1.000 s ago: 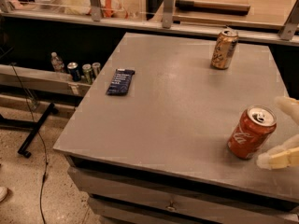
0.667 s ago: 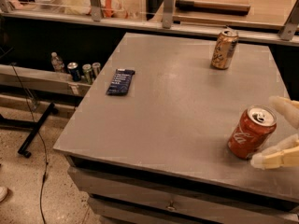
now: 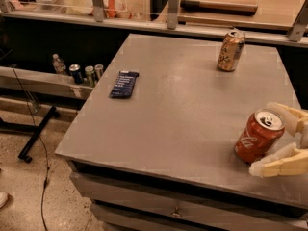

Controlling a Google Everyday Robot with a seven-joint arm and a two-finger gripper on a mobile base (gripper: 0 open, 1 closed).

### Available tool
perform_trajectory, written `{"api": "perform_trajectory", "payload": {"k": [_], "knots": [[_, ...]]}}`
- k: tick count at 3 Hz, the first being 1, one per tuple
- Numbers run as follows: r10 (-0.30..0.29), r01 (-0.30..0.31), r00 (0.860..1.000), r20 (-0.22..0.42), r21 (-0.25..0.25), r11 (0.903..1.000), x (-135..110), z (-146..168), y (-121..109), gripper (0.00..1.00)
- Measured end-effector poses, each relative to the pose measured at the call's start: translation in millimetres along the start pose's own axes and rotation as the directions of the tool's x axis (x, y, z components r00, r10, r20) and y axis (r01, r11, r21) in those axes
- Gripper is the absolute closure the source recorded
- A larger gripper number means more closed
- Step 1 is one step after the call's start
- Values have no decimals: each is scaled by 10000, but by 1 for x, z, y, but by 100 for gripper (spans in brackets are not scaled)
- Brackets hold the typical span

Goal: Move coke can near rxbar blueberry

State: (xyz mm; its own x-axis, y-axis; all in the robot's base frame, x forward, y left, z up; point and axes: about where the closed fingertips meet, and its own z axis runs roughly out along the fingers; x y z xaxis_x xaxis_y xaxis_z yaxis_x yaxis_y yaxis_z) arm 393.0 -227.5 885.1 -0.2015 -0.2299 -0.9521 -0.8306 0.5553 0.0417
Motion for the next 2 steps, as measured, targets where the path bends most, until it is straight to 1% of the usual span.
{"api": "perform_trajectory", "payload": {"k": [1,2], "knots": [[34,-32,9999,159,-100,9999,2,4,2,18],[45,-41,9997,233,-209,9998,3,6,3,42]]}}
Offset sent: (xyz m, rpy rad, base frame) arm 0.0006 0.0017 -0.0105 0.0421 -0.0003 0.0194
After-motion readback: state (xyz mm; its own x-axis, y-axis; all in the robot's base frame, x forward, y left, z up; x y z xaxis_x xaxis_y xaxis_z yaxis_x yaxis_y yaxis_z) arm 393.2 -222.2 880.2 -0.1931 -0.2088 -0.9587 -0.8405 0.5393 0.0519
